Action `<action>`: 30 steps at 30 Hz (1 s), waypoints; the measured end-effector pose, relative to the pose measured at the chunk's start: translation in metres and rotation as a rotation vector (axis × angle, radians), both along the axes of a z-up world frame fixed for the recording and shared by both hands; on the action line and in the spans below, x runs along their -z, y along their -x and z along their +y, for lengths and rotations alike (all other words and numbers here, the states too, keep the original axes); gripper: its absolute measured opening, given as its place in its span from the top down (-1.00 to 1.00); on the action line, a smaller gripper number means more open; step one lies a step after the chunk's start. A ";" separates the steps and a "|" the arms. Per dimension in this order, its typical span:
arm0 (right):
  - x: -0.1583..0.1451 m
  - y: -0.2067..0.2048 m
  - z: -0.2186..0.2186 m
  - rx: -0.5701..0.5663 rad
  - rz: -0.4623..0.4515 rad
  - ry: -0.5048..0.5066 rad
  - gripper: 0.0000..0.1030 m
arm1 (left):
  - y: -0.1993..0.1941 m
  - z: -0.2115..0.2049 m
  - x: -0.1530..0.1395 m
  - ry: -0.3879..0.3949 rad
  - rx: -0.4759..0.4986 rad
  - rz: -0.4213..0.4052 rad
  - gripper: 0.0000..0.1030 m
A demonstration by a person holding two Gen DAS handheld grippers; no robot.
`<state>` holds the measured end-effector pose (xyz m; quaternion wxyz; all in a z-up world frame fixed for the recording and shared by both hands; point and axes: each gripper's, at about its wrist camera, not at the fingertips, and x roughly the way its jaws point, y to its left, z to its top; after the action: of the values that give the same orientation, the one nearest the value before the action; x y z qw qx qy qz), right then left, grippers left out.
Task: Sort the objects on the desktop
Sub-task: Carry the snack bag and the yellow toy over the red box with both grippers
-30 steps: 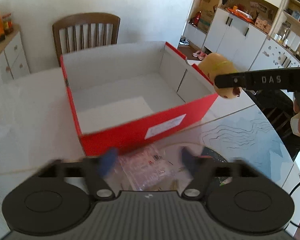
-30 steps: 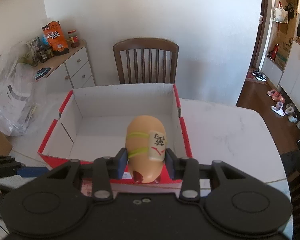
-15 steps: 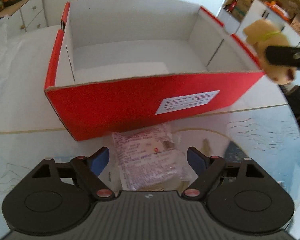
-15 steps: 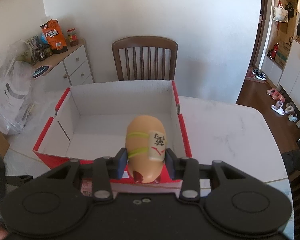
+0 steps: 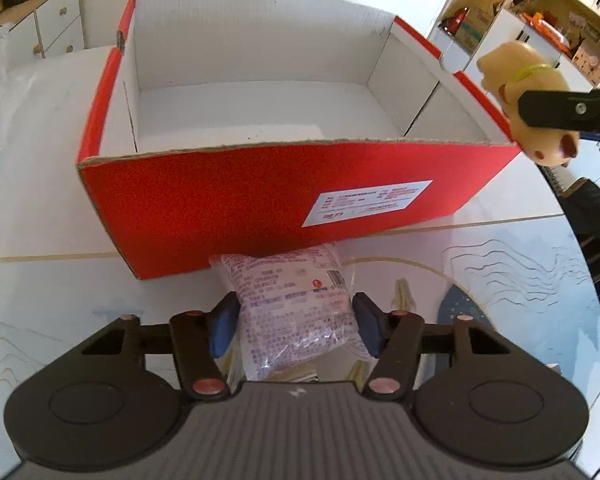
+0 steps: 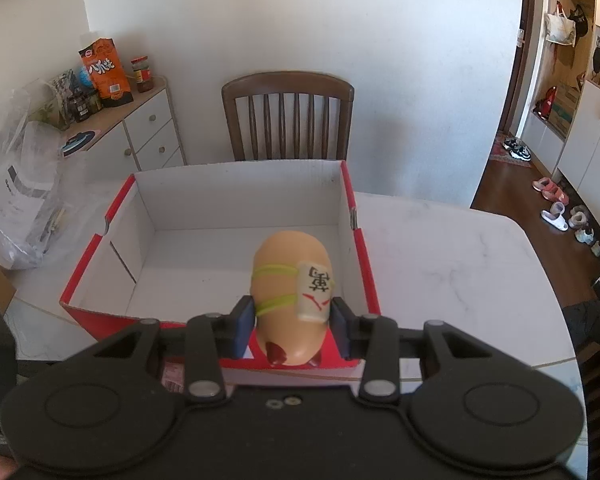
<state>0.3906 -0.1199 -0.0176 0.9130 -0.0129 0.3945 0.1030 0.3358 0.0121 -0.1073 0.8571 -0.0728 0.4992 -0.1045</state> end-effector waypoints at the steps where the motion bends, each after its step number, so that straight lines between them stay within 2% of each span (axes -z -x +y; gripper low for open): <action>1: 0.000 0.000 0.000 -0.001 -0.001 0.000 0.24 | 0.002 0.000 -0.003 0.007 0.002 -0.010 -0.14; 7: -0.002 -0.003 -0.002 -0.006 -0.004 0.000 0.24 | 0.020 0.004 -0.045 0.108 0.048 -0.059 -0.14; 12: -0.002 -0.008 0.000 -0.010 -0.003 0.003 0.24 | 0.023 0.009 -0.093 0.172 0.062 -0.145 -0.14; 17: -0.001 -0.017 0.005 -0.019 -0.001 0.012 0.24 | -0.005 0.015 -0.122 0.138 0.033 -0.230 -0.14; 24: 0.006 -0.038 0.014 -0.024 0.017 0.018 0.24 | -0.063 0.016 -0.119 0.022 0.050 -0.213 -0.14; 30: 0.025 -0.059 0.027 -0.050 0.067 0.055 0.24 | -0.104 0.014 -0.085 -0.040 0.084 -0.108 -0.14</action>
<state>0.4500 -0.0927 -0.0422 0.8957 -0.0443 0.4271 0.1153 0.4398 0.0259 -0.0223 0.8789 -0.0288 0.4569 -0.1339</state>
